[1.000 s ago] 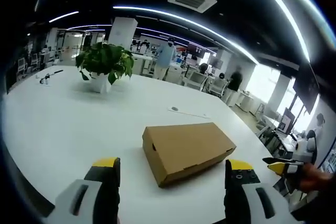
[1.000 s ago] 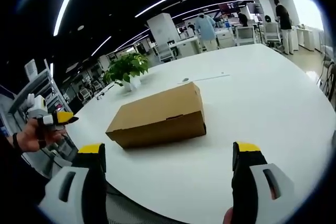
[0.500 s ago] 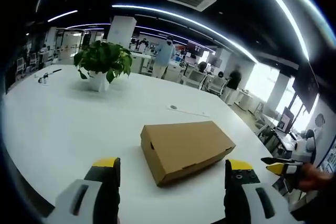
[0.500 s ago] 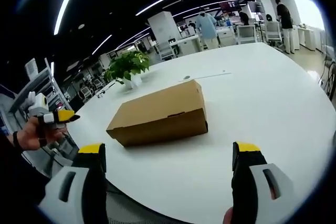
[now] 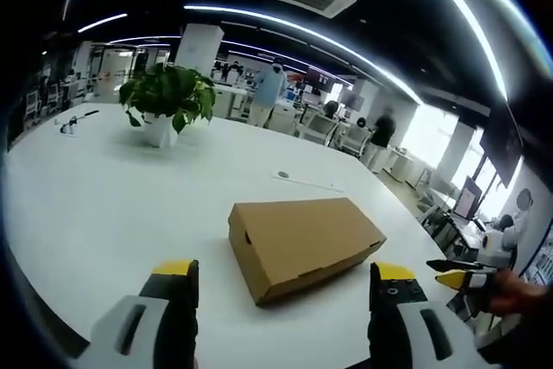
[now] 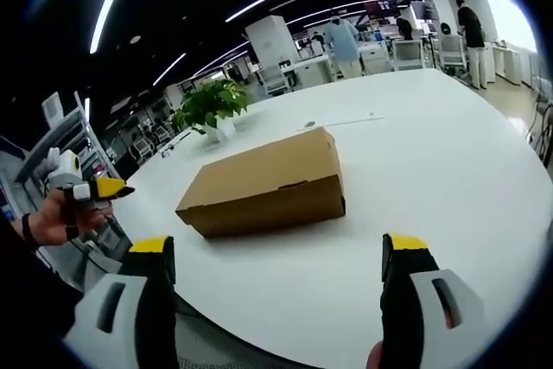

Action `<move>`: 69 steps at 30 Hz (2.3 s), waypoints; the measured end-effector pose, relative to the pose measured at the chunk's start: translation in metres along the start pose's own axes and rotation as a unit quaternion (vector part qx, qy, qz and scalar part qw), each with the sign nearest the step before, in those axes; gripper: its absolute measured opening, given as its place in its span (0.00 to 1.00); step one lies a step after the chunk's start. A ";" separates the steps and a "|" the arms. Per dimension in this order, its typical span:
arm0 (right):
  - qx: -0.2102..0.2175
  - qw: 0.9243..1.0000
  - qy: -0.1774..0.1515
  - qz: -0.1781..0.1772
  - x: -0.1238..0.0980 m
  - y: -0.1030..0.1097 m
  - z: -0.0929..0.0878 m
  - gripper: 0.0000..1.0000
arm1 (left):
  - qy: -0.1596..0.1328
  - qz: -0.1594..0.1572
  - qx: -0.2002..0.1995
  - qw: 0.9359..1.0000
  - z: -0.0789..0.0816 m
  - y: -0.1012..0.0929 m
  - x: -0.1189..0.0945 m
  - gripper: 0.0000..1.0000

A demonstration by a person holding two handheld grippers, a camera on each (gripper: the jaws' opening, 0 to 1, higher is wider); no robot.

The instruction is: Operate the shoe box by opening the lid, removing the specified soft item, and placing it in the target area until the item is outside and the box remains undamaged.

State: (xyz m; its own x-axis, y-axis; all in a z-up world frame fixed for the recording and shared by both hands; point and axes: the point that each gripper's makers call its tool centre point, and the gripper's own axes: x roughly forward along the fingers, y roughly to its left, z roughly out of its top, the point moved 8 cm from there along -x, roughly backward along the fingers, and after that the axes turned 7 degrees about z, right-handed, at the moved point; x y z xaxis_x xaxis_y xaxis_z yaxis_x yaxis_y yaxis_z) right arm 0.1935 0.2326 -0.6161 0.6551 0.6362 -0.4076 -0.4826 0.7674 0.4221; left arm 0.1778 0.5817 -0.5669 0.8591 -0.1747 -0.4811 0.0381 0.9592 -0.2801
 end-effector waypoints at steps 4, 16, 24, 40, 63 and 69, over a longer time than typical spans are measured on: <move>-0.001 1.000 0.003 0.002 0.003 0.000 -0.001 0.94 | 0.003 0.000 -0.002 1.000 -0.002 0.002 0.002 0.82; -0.007 1.000 0.019 0.012 0.023 -0.005 -0.001 0.94 | 0.014 -0.004 -0.003 1.000 -0.009 0.003 0.014 0.82; -0.018 0.999 0.028 0.017 0.045 -0.015 0.011 0.93 | 0.025 -0.013 -0.001 1.000 -0.011 0.004 0.030 0.82; -0.012 0.999 0.032 0.016 0.090 -0.031 0.030 0.92 | 0.060 -0.047 0.009 0.997 -0.024 -0.007 0.074 0.81; 0.028 0.999 0.033 0.004 0.128 -0.041 0.033 0.80 | 0.083 -0.062 0.018 0.994 -0.033 -0.011 0.116 0.77; 0.018 0.998 0.050 -0.013 0.131 -0.046 0.030 0.75 | 0.087 -0.058 0.031 0.994 -0.035 -0.011 0.119 0.74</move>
State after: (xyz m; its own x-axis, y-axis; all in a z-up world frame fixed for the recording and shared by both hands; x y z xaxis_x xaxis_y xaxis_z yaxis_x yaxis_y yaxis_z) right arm 0.3191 0.2783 -0.6650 0.6046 0.6219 -0.4977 -0.4430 0.7818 0.4388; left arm 0.2622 0.5423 -0.6502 0.7453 -0.3162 -0.5870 0.1687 0.9412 -0.2927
